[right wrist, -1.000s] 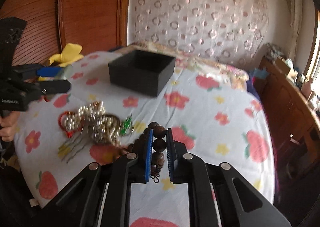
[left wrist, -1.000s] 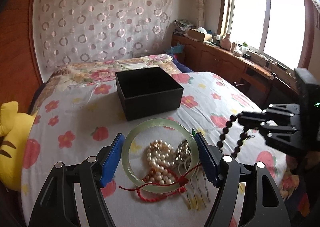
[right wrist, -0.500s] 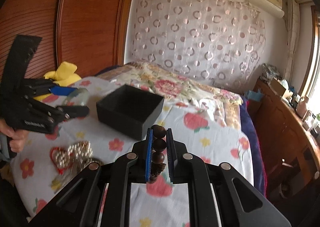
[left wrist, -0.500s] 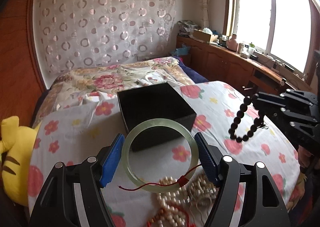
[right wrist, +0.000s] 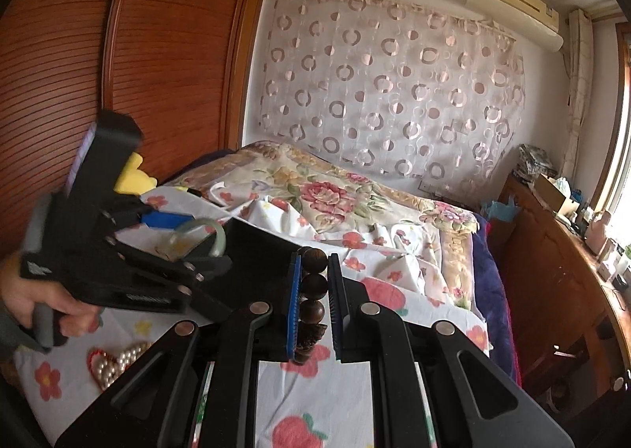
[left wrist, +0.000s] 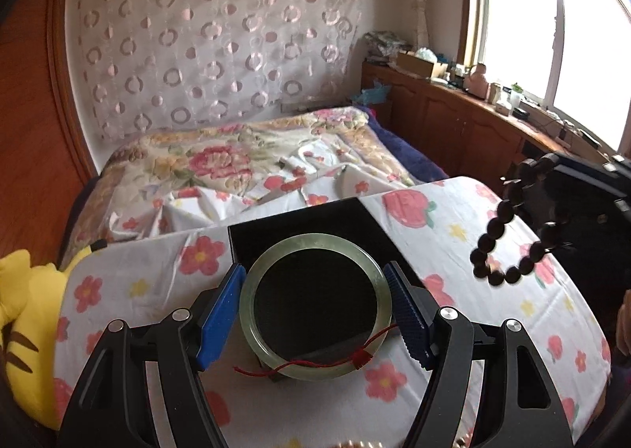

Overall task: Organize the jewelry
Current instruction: 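Carry the bead bracelet with the right gripper into the black box and release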

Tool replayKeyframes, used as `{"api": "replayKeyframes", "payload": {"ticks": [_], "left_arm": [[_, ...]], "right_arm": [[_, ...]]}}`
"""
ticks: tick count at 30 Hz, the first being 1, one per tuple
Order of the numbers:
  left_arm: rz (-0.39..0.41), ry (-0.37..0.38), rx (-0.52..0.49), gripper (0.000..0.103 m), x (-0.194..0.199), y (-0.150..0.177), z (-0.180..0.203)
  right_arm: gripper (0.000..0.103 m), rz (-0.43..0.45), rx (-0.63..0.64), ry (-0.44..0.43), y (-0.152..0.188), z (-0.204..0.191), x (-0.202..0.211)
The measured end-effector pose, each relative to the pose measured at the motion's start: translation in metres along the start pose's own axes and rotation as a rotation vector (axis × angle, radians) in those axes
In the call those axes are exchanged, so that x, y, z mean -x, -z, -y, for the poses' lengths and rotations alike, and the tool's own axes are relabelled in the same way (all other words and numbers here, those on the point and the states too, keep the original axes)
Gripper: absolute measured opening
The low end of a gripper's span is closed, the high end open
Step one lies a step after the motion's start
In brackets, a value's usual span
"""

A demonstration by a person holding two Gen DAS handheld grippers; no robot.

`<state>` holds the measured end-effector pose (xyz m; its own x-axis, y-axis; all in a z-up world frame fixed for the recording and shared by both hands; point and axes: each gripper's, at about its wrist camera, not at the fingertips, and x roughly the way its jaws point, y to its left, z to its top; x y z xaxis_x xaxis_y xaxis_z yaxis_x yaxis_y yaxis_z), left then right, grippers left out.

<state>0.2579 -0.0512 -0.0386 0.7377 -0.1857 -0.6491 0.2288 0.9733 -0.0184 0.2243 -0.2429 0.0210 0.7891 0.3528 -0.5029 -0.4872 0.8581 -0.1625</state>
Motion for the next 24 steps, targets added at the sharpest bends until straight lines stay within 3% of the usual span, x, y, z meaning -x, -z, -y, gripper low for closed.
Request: {"api": "replayKeyframes", "payload": {"ticks": [8, 10, 18, 24], "left_arm": [[-0.053, -0.003, 0.037, 0.07, -0.02, 0.008, -0.008], [-0.025, 0.005, 0.041, 0.086, -0.014, 0.009, -0.009], [0.036, -0.011, 0.075, 0.086, 0.016, 0.013, -0.024], [0.079, -0.044, 0.093, 0.086, 0.046, 0.034, -0.039]], "right_arm": [[0.015, -0.016, 0.0, -0.02, -0.007, -0.006, -0.019], [0.015, -0.02, -0.001, -0.026, -0.008, -0.009, -0.023], [0.015, -0.018, -0.016, -0.062, -0.017, -0.012, -0.041], [0.015, -0.034, -0.014, -0.09, -0.024, -0.027, -0.06]]}}
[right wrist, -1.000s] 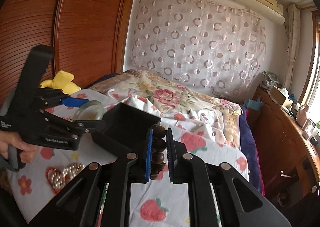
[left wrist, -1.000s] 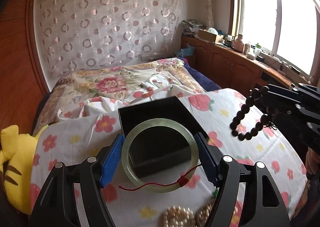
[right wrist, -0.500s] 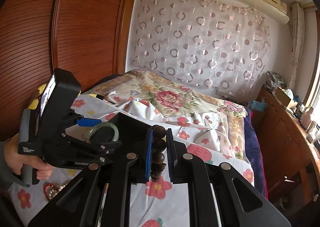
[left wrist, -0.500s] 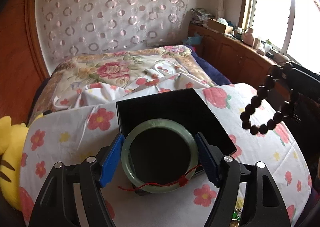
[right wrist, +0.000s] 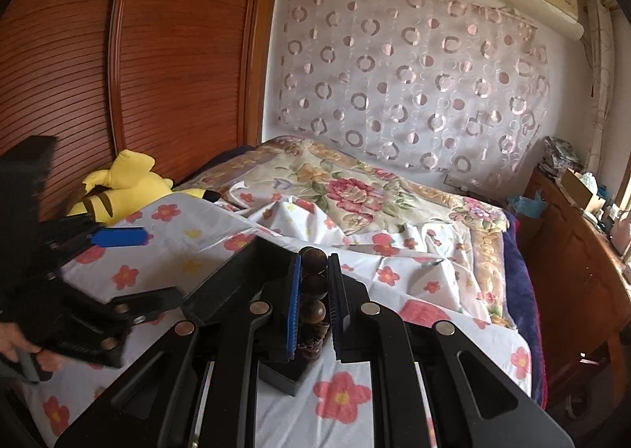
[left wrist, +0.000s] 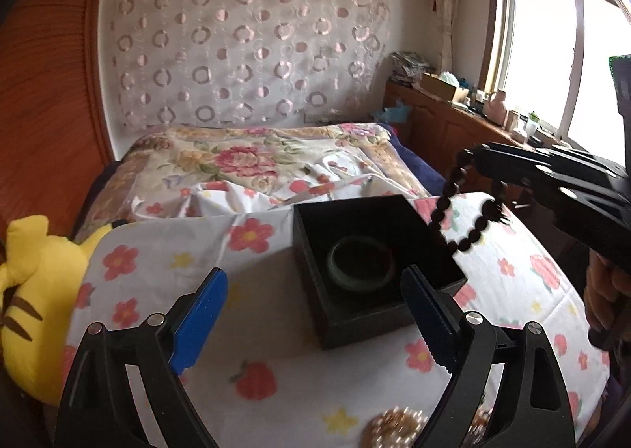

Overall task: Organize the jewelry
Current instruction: 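Carry the bead bracelet with the right gripper into the black box and release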

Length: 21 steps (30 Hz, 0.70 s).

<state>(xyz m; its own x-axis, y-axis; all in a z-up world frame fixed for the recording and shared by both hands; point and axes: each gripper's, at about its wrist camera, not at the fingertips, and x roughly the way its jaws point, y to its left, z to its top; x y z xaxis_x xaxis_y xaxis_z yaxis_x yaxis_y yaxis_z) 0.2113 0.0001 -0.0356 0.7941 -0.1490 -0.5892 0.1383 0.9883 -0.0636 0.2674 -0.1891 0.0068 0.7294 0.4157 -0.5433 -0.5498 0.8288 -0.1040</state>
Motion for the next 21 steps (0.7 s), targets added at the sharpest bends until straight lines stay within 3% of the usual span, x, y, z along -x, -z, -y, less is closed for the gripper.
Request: {"api": "replayKeyframes", "payload": {"ticks": [9, 14, 15, 17, 18, 21], "left_arm": [[0.042, -0.024, -0.015, 0.09, 0.034, 0.038, -0.01], [0.02, -0.001, -0.02, 0.091, 0.046, 0.057, -0.009], [0.017, 0.001, -0.021, 0.091, 0.049, 0.061, -0.009], [0.007, 0.002, -0.024, 0.091, 0.052, 0.068, -0.008], [-0.001, 0.011, -0.022, 0.091, 0.054, 0.072, -0.008], [-0.023, 0.031, -0.013, 0.091, 0.059, 0.085, -0.007]], "right_arm": [[0.015, -0.075, -0.018, -0.037, 0.015, -0.021, -0.034], [0.016, -0.113, -0.035, -0.05, 0.025, -0.025, -0.041], [0.018, -0.112, -0.037, -0.05, 0.027, -0.025, -0.04], [0.038, -0.105, -0.049, -0.057, 0.029, -0.025, -0.034], [0.043, -0.096, -0.052, -0.059, 0.03, -0.025, -0.029], [0.044, -0.084, -0.063, -0.068, 0.034, -0.025, -0.014]]}}
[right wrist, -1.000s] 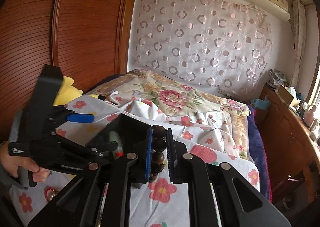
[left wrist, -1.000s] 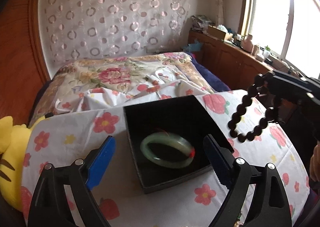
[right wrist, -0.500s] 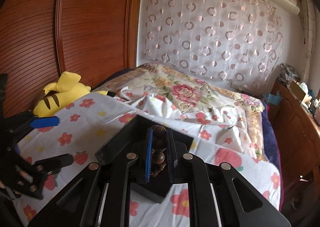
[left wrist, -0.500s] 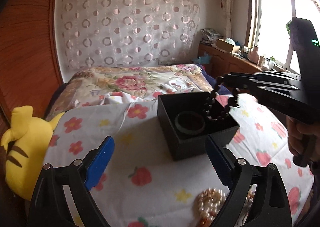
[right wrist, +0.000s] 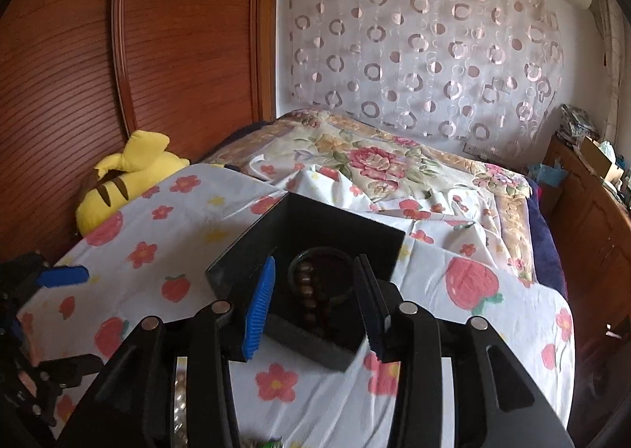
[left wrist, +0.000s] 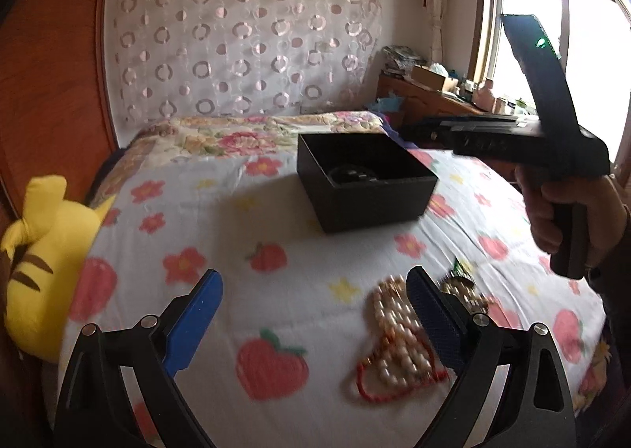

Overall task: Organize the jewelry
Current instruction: 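Carry the bead bracelet with the right gripper into the black box and release, then return the right gripper to the pile and grasp the long beige bead necklace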

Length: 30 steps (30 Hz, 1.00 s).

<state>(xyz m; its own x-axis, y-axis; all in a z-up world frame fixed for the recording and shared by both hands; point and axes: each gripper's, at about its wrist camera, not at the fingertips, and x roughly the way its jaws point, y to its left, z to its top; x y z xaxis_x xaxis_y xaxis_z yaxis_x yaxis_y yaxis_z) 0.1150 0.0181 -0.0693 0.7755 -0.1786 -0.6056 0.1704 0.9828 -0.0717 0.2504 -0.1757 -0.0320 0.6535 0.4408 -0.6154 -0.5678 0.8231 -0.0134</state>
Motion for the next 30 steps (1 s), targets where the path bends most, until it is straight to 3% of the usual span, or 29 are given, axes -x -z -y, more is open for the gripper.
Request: {"api": "replayKeyframes", "payload": {"ticks": [12, 17, 20, 30], "left_arm": [[-0.048, 0.014, 0.007, 0.091, 0.014, 0.034, 0.006], [-0.051, 0.018, -0.006, 0.091, 0.017, 0.038, 0.012], [-0.056, 0.02, -0.009, 0.091, 0.017, 0.039, 0.013], [-0.066, 0.015, -0.02, 0.091, 0.017, 0.043, 0.019]], "right_arm": [[0.044, -0.052, 0.019, -0.074, 0.077, -0.02, 0.058], [0.028, -0.114, 0.024, -0.09, 0.106, -0.023, 0.062], [0.027, -0.155, 0.044, -0.092, 0.121, -0.027, 0.06], [0.027, -0.214, 0.133, -0.074, 0.136, -0.039, 0.055]]}}
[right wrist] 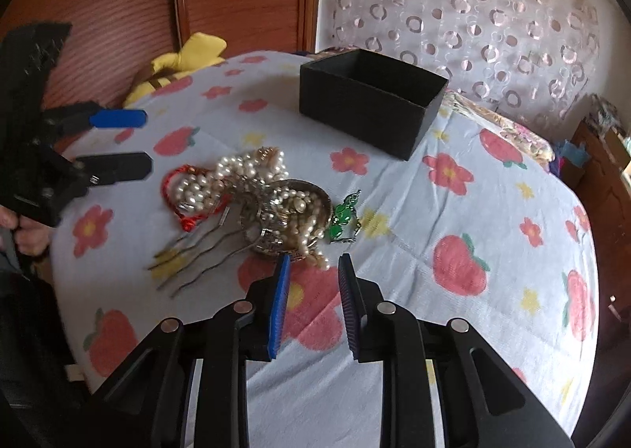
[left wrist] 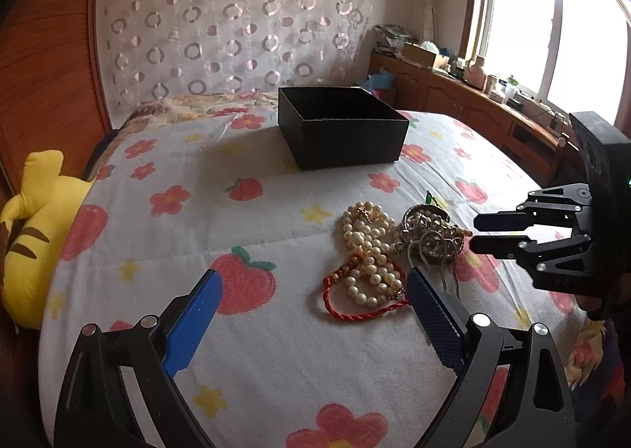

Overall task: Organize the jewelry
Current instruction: 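Return the right gripper to the pile and grasp the long beige bead necklace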

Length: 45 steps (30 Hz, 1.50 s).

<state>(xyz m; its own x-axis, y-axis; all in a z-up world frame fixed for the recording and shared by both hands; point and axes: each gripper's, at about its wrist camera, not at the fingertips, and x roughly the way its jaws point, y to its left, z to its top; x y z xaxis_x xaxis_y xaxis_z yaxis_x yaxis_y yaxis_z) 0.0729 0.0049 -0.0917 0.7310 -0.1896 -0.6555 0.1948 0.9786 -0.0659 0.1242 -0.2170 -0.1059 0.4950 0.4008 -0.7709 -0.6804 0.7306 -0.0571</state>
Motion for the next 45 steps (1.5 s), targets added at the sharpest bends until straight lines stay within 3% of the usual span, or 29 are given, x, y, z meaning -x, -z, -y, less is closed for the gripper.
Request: {"api": "replayKeyframes", "payload": {"ticks": [4, 7, 10, 17, 28, 45], "left_arm": [[0.003, 0.001, 0.0, 0.091, 0.0, 0.0, 0.001], [0.005, 0.002, -0.001, 0.091, 0.0, -0.001, 0.0], [0.004, 0.001, 0.0, 0.091, 0.0, -0.001, 0.001], [0.002, 0.007, -0.003, 0.091, 0.0, -0.001, 0.003], [0.009, 0.015, -0.002, 0.091, 0.002, 0.0, 0.006], [-0.001, 0.042, -0.037, 0.091, -0.001, -0.005, 0.022]], "right_arm": [[0.024, -0.02, 0.023, 0.03, -0.002, 0.001, -0.01], [0.006, -0.019, 0.017, 0.027, -0.004, 0.005, -0.013], [0.005, 0.015, 0.003, -0.008, -0.007, 0.008, -0.004], [0.005, 0.14, -0.007, 0.008, -0.025, 0.012, 0.034], [0.005, 0.289, -0.004, 0.122, -0.052, 0.024, 0.09], [0.005, 0.456, -0.03, 0.205, -0.07, 0.042, 0.16]]}}
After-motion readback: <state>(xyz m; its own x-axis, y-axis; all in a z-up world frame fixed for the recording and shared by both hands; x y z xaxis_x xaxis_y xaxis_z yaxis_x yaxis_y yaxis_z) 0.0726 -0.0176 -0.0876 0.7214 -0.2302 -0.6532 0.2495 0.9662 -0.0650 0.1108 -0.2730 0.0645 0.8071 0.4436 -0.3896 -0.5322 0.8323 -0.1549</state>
